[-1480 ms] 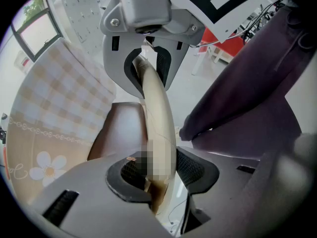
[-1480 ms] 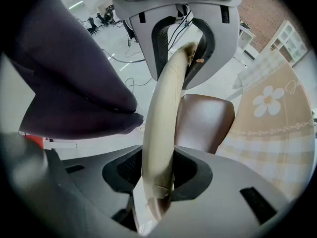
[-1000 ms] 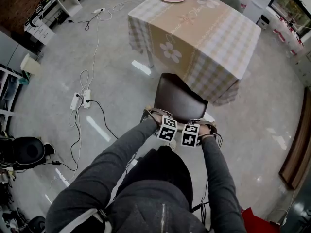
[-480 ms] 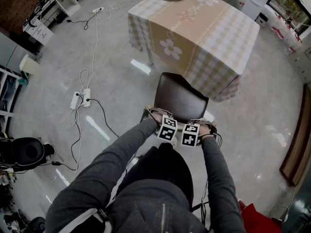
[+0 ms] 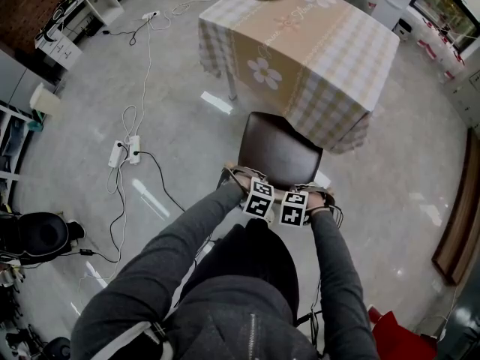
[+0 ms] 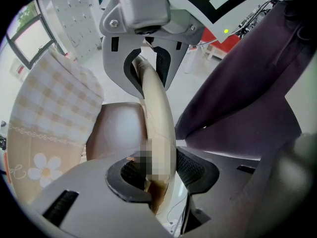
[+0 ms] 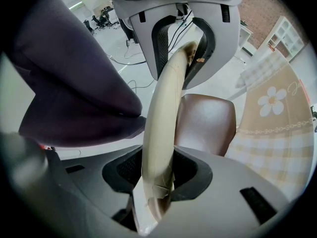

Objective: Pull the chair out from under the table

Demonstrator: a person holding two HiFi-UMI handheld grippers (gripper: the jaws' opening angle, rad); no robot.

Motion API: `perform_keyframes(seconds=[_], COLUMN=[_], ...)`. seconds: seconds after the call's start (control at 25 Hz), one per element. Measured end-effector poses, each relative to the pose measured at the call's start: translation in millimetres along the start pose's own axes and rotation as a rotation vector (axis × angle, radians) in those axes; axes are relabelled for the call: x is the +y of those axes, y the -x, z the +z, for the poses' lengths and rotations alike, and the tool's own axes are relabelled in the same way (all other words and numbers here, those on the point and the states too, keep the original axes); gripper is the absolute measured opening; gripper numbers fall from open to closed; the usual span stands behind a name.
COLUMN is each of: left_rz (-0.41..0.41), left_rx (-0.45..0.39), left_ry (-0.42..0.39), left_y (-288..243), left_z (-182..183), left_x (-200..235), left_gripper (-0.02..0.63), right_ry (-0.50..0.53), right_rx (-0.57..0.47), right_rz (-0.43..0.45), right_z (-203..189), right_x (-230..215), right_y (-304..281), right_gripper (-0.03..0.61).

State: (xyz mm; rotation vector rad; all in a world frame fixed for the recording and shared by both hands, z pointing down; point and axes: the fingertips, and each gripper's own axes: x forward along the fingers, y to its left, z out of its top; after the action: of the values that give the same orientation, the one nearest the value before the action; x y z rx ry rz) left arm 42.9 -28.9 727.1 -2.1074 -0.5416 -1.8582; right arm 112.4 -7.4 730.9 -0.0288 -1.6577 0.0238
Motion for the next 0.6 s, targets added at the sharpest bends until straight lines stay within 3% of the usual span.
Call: perform_keyframes(seconds=[0.6], left_rz=[-0.007], left_rx=[0.004], left_ry=[-0.024], left_y=[-2.7], left_z=[1.5], left_x=[-23.9], left_gripper=[0.158], right_ry=[-0.019], right_rx=[0.0], right_rz=[0.003], right_z=[9.9], right_x=[23.0], right_y=[-3.1], right_gripper=[0.133])
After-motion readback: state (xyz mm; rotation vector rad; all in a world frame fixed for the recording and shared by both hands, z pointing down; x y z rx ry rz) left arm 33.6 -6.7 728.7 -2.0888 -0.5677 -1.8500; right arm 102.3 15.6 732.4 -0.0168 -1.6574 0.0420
